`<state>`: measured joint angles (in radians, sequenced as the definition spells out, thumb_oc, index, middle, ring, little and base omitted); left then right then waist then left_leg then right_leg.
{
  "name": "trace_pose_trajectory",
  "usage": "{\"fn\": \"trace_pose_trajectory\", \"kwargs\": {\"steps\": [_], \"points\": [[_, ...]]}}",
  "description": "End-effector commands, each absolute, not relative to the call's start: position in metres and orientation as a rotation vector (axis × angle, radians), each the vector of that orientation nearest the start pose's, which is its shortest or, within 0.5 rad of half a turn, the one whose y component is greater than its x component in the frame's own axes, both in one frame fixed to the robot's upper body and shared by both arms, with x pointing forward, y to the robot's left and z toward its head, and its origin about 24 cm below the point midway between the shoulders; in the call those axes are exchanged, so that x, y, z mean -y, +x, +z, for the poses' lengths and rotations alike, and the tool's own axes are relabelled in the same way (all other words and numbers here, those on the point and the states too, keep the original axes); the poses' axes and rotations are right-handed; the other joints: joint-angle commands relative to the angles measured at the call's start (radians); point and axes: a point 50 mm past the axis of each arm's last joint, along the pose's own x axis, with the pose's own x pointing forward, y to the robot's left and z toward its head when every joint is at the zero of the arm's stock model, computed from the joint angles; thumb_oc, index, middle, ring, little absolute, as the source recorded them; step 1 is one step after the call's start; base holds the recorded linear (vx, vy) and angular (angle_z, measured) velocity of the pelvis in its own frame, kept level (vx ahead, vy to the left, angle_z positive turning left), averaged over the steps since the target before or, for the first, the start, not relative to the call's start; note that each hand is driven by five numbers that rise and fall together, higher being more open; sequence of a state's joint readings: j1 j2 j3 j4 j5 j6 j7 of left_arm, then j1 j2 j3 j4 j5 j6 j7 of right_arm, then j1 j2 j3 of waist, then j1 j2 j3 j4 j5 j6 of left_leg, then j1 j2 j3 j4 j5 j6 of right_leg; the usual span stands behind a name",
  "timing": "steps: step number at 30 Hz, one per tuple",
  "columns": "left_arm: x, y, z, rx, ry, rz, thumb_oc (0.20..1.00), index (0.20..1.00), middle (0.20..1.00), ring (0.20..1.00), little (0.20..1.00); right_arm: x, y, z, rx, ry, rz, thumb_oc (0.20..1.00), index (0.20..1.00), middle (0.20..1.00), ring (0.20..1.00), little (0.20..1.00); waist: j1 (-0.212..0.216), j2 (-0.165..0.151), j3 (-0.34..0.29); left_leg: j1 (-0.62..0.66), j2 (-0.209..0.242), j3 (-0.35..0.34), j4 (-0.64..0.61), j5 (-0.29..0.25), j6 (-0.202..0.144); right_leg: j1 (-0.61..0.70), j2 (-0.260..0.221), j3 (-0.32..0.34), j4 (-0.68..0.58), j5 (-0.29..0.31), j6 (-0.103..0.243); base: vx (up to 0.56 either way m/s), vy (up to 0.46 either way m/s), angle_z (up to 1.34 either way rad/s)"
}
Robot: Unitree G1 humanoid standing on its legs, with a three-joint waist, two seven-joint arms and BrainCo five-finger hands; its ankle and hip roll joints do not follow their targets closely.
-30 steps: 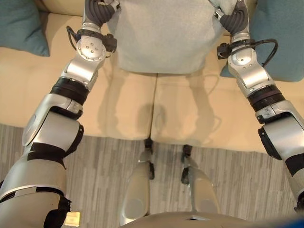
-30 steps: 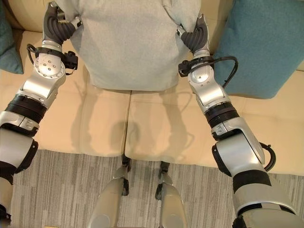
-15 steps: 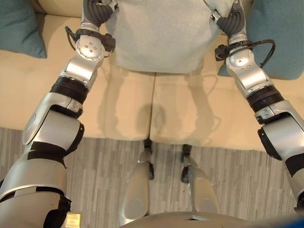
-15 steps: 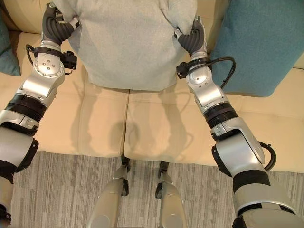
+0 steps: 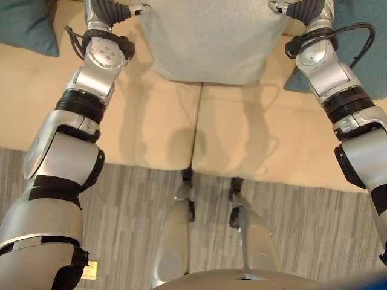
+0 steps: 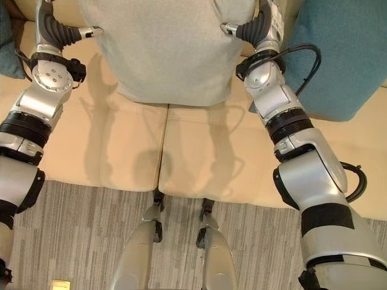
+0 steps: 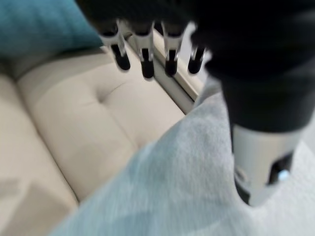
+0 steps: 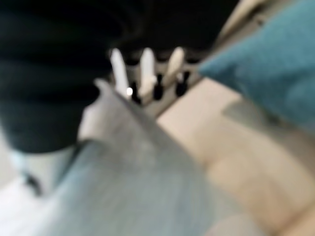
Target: Pick up all the scattered cushions and arrange them neatly on the sofa.
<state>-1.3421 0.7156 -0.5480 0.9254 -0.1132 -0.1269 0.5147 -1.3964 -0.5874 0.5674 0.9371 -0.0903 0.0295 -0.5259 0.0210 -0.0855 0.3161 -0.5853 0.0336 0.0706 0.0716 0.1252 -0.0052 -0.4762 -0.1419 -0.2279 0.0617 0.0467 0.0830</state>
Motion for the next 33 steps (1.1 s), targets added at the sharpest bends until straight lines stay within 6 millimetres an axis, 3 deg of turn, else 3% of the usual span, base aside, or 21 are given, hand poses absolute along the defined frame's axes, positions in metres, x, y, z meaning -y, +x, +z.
{"fn": "trace_pose_trajectory", "kwargs": {"steps": [1,6,7,11,17,21,25,26,30,31,33], "points": [[-0.234,0.379,0.368,0.759,0.72,0.647,1.0,1.0,1.0,1.0,1.0,0.202,0.4,0.336,0.61,-0.955,-0.627,1.0,1.0,1.0,1.0,1.0,0.021,-0.017,0.005,0.068,-0.045,0.035,0.091,-0.191,-0.042,0.033,-0.056,0.018,-0.013,0.07,0.112,0.03,-0.018,0.12],[-0.249,0.363,0.371,0.828,0.673,0.702,1.0,1.0,1.0,1.0,1.0,0.254,0.387,0.333,0.534,-0.92,-0.807,1.0,1.0,1.0,1.0,1.0,0.027,-0.02,-0.017,0.093,-0.046,0.027,0.092,-0.202,-0.042,0.059,-0.052,0.013,-0.021,0.062,0.107,0.01,-0.017,0.07],[-0.249,0.363,0.371,0.828,0.673,0.702,1.0,1.0,1.0,1.0,1.0,0.254,0.387,0.333,0.534,-0.92,-0.807,1.0,1.0,1.0,1.0,1.0,0.027,-0.019,-0.017,0.093,-0.046,0.027,0.092,-0.202,-0.042,0.059,-0.052,0.013,-0.021,0.062,0.107,-0.01,-0.009,0.04],[-0.26,0.354,0.37,0.846,0.661,0.726,1.0,1.0,1.0,1.0,1.0,0.286,0.375,0.335,0.503,-0.926,-0.886,1.0,1.0,1.0,1.0,1.0,0.02,-0.023,-0.03,0.104,-0.044,0.03,0.094,-0.206,-0.044,0.068,-0.049,0.013,-0.025,0.058,0.104,0.0,0.0,0.0],[-0.266,0.348,0.368,0.859,0.645,0.723,1.0,1.0,1.0,1.0,1.0,0.302,0.367,0.333,0.489,-0.916,-0.905,1.0,1.0,1.0,1.0,1.0,0.013,-0.026,-0.036,0.112,-0.041,0.034,0.092,-0.203,-0.046,0.077,-0.046,0.014,-0.03,0.059,0.103,-0.02,-0.004,-0.04],[-0.273,0.339,0.348,0.852,0.65,0.634,1.0,1.0,1.0,1.0,1.0,0.312,0.359,0.3,0.462,-0.88,-0.814,1.0,1.0,1.0,1.0,1.0,0.001,-0.032,-0.055,0.149,-0.038,0.039,0.074,-0.202,-0.047,0.102,-0.04,0.018,-0.04,0.062,0.103,0.02,-0.008,-0.01],[-0.288,0.325,0.297,0.744,0.693,0.462,1.0,1.0,1.0,1.0,1.0,0.32,0.344,0.234,0.334,-0.904,-0.604,1.0,1.0,1.0,1.0,1.0,-0.008,-0.038,-0.088,0.22,-0.032,0.048,0.043,-0.198,-0.049,0.156,-0.036,0.019,-0.056,0.06,0.103,0.07,-0.013,-0.11],[-0.301,0.314,0.266,0.646,0.697,0.382,1.0,1.0,1.0,1.0,1.0,0.323,0.332,0.2,0.254,-0.922,-0.491,1.0,1.0,1.0,1.0,1.0,-0.012,-0.036,-0.103,0.255,-0.029,0.053,0.029,-0.195,-0.049,0.184,-0.036,0.017,-0.059,0.054,0.104,0.1,0.001,-0.16],[-0.323,0.292,0.179,0.351,0.621,0.314,1.0,1.0,1.0,1.0,1.0,0.321,0.311,0.141,0.1,-0.918,-0.339,1.0,1.0,1.0,1.0,1.0,-0.023,-0.023,-0.131,0.325,-0.026,0.062,0.001,-0.183,-0.053,0.242,-0.037,0.012,-0.068,0.036,0.099,0.07,-0.03,-0.12],[-0.33,0.278,0.133,0.184,0.564,0.297,1.0,1.0,1.0,1.0,1.0,0.321,0.299,0.108,-0.015,-0.945,-0.266,1.0,1.0,1.0,1.0,1.0,-0.024,-0.015,-0.143,0.361,-0.021,0.069,-0.012,-0.183,-0.055,0.27,-0.028,0.009,-0.071,0.023,0.095,0.03,-0.06,0.0],[-0.336,0.265,0.101,0.051,0.55,0.266,1.0,1.0,1.0,1.0,1.0,0.325,0.289,0.086,-0.111,-0.963,-0.211,1.0,1.0,1.0,1.0,1.0,-0.03,-0.008,-0.16,0.392,-0.016,0.074,-0.031,-0.176,-0.057,0.292,-0.023,0.01,-0.078,0.019,0.093,0.04,-0.039,-0.08]]}}
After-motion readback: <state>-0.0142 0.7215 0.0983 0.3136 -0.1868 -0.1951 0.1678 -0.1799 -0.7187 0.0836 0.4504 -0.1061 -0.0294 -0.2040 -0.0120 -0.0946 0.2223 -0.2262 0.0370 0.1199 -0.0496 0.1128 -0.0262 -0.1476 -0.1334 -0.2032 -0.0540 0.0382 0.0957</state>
